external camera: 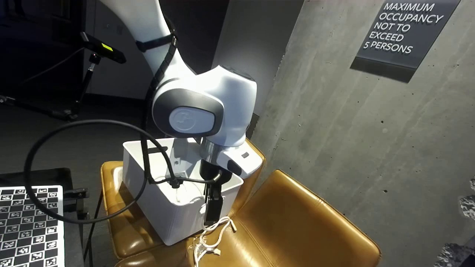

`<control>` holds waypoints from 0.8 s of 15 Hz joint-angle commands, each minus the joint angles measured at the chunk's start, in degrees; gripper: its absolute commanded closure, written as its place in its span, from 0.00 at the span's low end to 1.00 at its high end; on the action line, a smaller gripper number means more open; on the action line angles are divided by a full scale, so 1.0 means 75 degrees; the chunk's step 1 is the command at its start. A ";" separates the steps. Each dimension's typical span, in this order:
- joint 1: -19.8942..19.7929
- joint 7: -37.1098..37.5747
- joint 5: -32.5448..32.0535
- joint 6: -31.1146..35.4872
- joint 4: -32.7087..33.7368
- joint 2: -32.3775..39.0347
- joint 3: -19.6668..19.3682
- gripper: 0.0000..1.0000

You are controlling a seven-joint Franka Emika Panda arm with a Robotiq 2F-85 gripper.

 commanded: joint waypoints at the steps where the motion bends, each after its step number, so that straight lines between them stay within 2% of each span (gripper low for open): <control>1: -0.0237 -0.0450 0.0407 0.0068 0.0526 0.0479 0.0040 0.00; 7: -0.0556 -0.0679 0.0805 -0.0011 0.1394 0.1200 0.0163 0.00; 12: -0.0636 -0.0538 0.1255 0.0274 0.1958 0.1806 0.0290 0.00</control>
